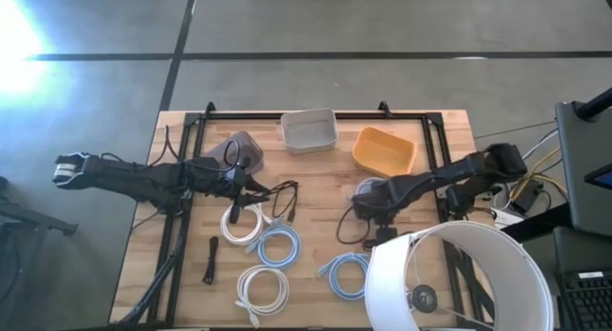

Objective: Pick & Place USB Port
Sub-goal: Put the top blue hdmi cable into the yellow bin

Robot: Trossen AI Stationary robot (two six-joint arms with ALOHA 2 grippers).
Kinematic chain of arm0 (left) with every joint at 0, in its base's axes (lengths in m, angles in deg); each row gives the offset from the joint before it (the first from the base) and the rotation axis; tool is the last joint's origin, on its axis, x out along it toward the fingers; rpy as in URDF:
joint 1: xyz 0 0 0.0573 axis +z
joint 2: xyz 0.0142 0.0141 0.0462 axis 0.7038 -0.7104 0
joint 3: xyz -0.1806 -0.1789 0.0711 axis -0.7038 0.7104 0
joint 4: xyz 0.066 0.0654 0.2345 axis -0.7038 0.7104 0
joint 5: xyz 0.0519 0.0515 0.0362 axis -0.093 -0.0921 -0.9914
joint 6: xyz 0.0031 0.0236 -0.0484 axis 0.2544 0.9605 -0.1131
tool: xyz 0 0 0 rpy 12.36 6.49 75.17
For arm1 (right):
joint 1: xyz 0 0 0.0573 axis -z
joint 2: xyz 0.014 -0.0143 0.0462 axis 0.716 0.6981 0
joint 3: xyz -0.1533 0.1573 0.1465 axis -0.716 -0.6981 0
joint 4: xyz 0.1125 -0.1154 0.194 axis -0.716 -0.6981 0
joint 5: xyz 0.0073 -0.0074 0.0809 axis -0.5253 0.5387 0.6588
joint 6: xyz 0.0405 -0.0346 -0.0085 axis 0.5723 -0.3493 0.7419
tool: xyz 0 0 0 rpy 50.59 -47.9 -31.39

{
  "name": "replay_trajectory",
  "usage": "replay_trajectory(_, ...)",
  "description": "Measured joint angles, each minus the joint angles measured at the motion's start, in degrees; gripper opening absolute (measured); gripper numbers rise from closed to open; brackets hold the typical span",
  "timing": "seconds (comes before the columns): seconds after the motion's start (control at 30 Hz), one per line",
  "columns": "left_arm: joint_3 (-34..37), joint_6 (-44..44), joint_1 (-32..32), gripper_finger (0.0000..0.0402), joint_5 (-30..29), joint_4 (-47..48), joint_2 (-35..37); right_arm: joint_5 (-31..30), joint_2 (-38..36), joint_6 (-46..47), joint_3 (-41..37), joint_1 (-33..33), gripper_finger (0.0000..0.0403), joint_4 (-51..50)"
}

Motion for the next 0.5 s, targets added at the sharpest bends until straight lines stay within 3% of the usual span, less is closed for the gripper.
replay_trajectory(0.2,0.0,0.0,0.0,0.0112,0.0,0.0,0.0,-7.7,-9.0,0.2,1.4,0.0,0.0015,0.0)
replay_trajectory(0.5,0.0,0.0,0.0,0.0113,0.0,0.2,0.0,-31.9,-19.1,2.8,2.2,1.4,0.0014,-1.1)
